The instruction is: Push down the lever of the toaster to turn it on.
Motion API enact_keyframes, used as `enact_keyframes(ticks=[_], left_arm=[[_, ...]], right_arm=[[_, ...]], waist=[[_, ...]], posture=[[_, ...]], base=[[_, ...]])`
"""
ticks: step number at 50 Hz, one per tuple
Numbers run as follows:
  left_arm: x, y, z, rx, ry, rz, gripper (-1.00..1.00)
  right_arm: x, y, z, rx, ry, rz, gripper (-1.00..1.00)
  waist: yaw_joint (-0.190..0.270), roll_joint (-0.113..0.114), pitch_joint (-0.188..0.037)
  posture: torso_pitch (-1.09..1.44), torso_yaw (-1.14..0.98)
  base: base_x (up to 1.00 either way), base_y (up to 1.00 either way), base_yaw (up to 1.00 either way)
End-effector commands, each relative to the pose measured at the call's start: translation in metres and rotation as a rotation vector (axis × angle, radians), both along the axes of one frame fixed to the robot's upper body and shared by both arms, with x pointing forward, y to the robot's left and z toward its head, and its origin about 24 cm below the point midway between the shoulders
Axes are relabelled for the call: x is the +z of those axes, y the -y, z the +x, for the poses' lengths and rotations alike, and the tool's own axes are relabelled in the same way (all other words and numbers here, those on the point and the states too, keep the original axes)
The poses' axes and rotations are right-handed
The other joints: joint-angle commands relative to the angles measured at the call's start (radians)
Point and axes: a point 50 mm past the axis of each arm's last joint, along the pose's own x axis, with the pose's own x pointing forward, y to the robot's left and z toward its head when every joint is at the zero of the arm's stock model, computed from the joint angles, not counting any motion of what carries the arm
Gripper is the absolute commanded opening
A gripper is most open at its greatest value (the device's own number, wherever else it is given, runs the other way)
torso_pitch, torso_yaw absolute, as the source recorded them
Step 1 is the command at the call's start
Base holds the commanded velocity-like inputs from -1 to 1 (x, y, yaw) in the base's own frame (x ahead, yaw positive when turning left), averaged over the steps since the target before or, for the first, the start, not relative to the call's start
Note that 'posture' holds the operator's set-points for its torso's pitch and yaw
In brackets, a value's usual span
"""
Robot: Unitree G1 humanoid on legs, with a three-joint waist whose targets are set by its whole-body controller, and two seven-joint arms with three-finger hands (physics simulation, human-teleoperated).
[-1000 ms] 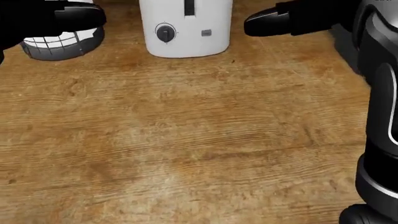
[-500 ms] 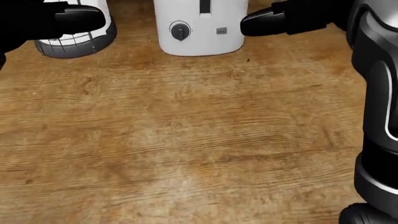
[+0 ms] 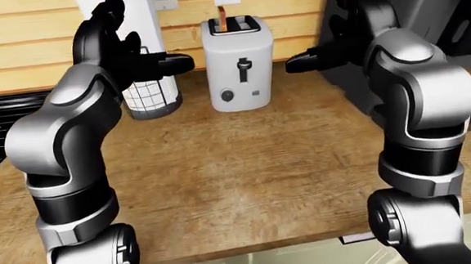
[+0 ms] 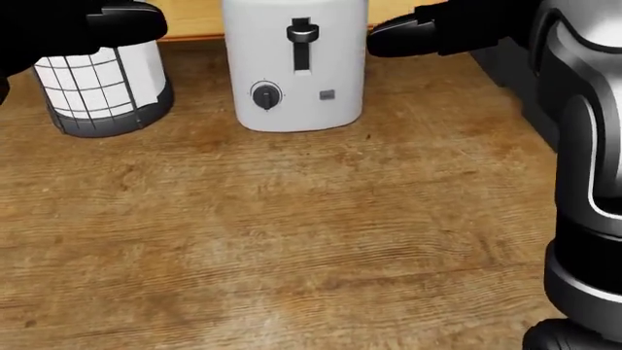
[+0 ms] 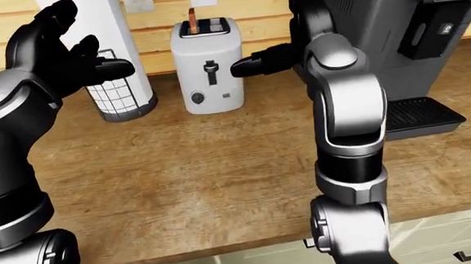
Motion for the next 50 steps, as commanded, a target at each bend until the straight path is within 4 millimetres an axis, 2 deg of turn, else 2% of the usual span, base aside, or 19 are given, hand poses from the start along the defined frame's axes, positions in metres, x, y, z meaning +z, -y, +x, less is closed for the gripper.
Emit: enact_keyframes(ticks=[1,6,11,16,20,29,37,50], left_arm=[[0.019,0.000,-0.006,0.002,0.092,-0.003,1.00],[0.023,0.001,-0.006,-0.003,0.107,0.008,1.00],[0.026,0.003,-0.007,-0.012,0.118,0.003,1.00],[0.027,0.002,-0.006,-0.007,0.119,-0.005,1.00],[0.029,0.002,-0.006,-0.009,0.119,-0.011,1.00],[0.034,0.004,-0.007,-0.017,0.137,-0.012,1.00],[0.038,0.005,-0.008,-0.019,0.160,-0.012,1.00],[0.036,0.005,-0.008,-0.011,0.158,-0.011,1.00]], right_arm=[[0.021,-0.003,-0.006,0.008,0.102,-0.006,1.00],[0.029,-0.015,-0.002,0.040,0.119,-0.001,1.00],[0.036,-0.026,-0.002,0.063,0.134,-0.001,1.00],[0.033,-0.041,-0.002,0.103,0.130,-0.015,1.00],[0.034,-0.049,-0.002,0.123,0.128,-0.022,1.00],[0.022,-0.062,-0.008,0.159,0.109,-0.028,1.00],[-0.001,-0.073,-0.014,0.193,0.071,-0.026,1.00],[-0.023,-0.087,-0.030,0.246,0.034,-0.018,1.00]], waist=[[0.000,-0.001,-0.025],[0.000,0.002,-0.045],[0.000,0.003,-0.053],[0.001,0.004,-0.058],[0.001,0.007,-0.077],[0.008,0.007,-0.125],[0.014,0.008,-0.169],[0.023,0.008,-0.186]], posture=[[-0.18,0.00],[-0.22,0.00],[-0.22,0.00],[-0.22,0.00],[-0.26,0.00],[-0.33,0.00],[-0.35,0.00],[-0.35,0.00]], base=[[0.00,0.00,0.00],[0.00,0.00,0.00],[0.00,0.00,0.00],[0.00,0.00,0.00],[0.00,0.00,0.00],[0.00,0.00,0.00],[0.00,0.00,0.00],[0.00,0.00,0.00]])
